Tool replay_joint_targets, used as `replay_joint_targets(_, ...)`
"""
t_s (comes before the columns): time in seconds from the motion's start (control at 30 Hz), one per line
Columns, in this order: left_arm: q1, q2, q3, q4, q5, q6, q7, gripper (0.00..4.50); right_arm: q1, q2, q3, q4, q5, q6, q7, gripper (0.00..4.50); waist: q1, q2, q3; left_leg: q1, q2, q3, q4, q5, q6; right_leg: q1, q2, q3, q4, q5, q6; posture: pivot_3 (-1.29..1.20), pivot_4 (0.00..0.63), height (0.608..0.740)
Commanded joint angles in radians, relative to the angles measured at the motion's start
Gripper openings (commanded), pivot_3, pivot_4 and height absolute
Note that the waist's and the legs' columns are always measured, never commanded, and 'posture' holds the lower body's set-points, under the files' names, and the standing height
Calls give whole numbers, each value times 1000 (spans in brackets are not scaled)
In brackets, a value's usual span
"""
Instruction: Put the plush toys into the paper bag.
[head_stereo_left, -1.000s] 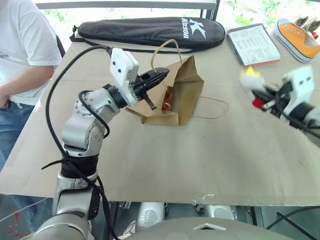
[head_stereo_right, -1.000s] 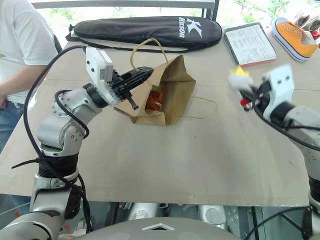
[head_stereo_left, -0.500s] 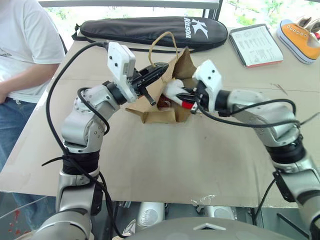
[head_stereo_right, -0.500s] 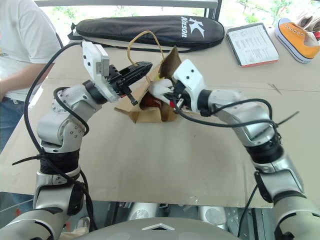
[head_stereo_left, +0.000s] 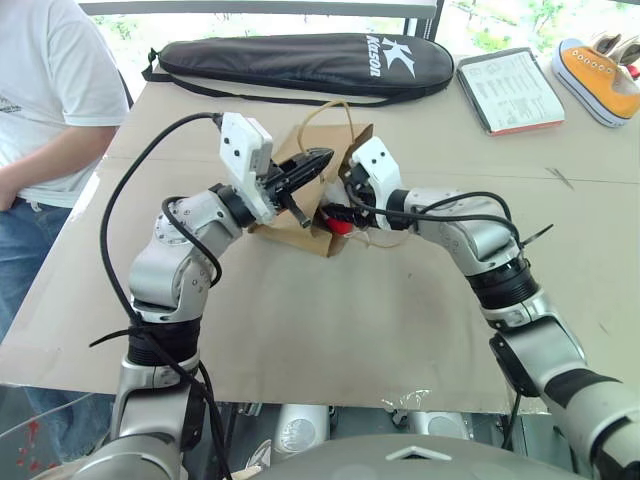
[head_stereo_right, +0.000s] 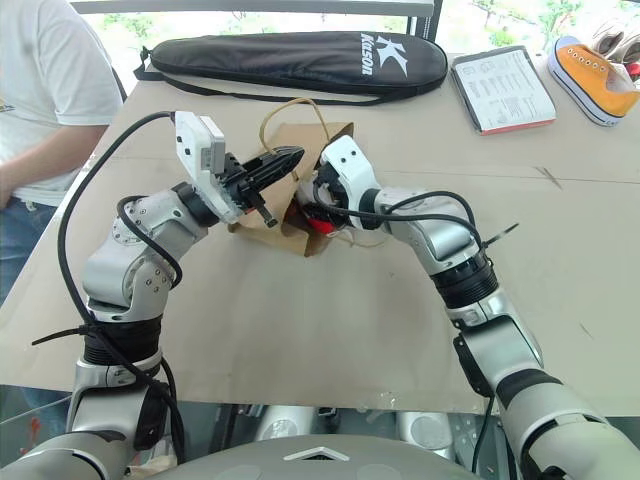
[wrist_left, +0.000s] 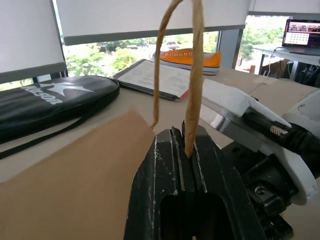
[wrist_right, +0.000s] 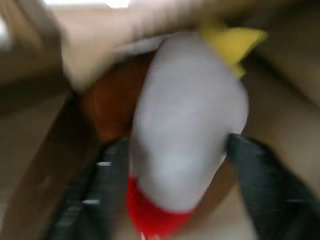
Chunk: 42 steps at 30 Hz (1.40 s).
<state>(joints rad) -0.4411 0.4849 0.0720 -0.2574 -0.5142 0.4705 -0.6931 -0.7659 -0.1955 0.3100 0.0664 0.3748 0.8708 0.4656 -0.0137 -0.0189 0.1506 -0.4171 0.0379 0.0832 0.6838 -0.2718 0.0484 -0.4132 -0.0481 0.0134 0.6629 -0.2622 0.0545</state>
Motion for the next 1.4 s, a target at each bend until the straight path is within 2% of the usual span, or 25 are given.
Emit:
replay_joint_targets(0.03, 3, 12, 38, -29, -4, -29, 3, 0, 23, -49, -83, -157, 37, 32, 31, 3879, 0, 0, 0, 0, 0, 0, 0, 0, 0, 0, 0, 0, 0, 0, 0, 0, 150, 740)
replay_joint_targets(0.27, -5, 9, 52, 3, 0, -40, 0, 0, 141, -194, -316, -462, 132, 233, -29, 3879, 3, 0, 0, 0, 0, 0, 0, 0, 0, 0, -1, 0, 0, 0, 0, 0, 150, 740)
replay_joint_targets(0.4, -15, 8, 49, 16, 4, -47, -6, 0, 256, -231, -340, -482, 107, 309, -88, 3879, 2, 0, 0, 0, 0, 0, 0, 0, 0, 0, -1, 0, 0, 0, 0, 0, 150, 740)
replay_joint_targets(0.5, -27, 6, 43, 26, 4, -53, -10, 0, 302, -188, -326, -428, 99, 293, -110, 3879, -3, 0, 0, 0, 0, 1, 0, 0, 0, 0, 0, 1, 0, 0, 0, 0, 150, 740)
replay_joint_targets(0.67, -42, 14, 47, 37, 2, -54, -21, 0, 304, -38, -372, -315, 170, 295, -102, 3879, -2, 0, 0, 0, 0, 0, 0, 0, 0, 0, 1, 2, 0, 0, 0, 0, 150, 740)
replay_joint_targets(0.7, -42, 17, 50, 37, 2, -54, -22, 0, 305, -26, -377, -305, 174, 295, -98, 3352, 0, 0, 0, 0, 0, 0, 0, 0, 0, 0, 1, 2, 0, 0, 0, 0, 150, 740)
replay_joint_targets(0.77, -41, 22, 56, 36, 2, -53, -22, 0, 311, -23, -361, -294, 162, 279, -95, 2660, 3, 0, 0, 0, 0, 1, 0, 0, 0, 0, 1, 2, 0, 0, 0, 0, 150, 740)
replay_joint_targets(0.87, -29, 34, 71, 26, -2, -47, -15, 0, 317, -1, -360, -280, 177, 261, -82, 1069, 3, 0, 0, 0, -1, 0, 0, 0, 0, 0, 0, 1, -1, 0, 0, 0, 150, 740)
replay_joint_targets(0.93, -24, 37, 75, 19, -6, -44, -9, 0, 321, 5, -361, -276, 182, 248, -76, 159, 2, 0, 0, 0, 0, 0, 0, 0, 0, 0, 0, 1, -1, 0, 0, 0, 150, 740)
replay_joint_targets(1.13, -22, 13, 107, -4, -63, -13, 22, 0, 269, 62, -533, -353, 343, 166, -51, 58, 1, 0, 0, 0, 0, 0, 0, 0, 0, 0, 1, 1, 0, 0, 0, 0, 150, 740)
replay_joint_targets(1.23, -99, -13, 208, 46, -206, 64, 70, 0, 157, 59, -637, -464, 561, 219, -79, 58, 3, 1, 2, 0, 0, 0, 0, 0, 0, 0, 0, 0, 0, 0, 0, 0, 150, 740)
replay_joint_targets(1.3, -147, 18, 245, 109, -228, 93, 67, 0, 65, 32, -696, -506, 718, 269, -177, 58, 1, 1, 3, -2, 0, -2, 1, 0, 0, -1, 0, -1, 1, 0, 0, 0, 150, 740)
replay_joint_targets(1.4, -137, 86, 193, 180, -169, 108, 1, 0, 73, -63, -684, -547, 748, 341, -246, 58, -1, 0, 0, 1, 0, -3, -1, 0, 0, 0, 0, -3, 1, 0, 0, 0, 150, 740)
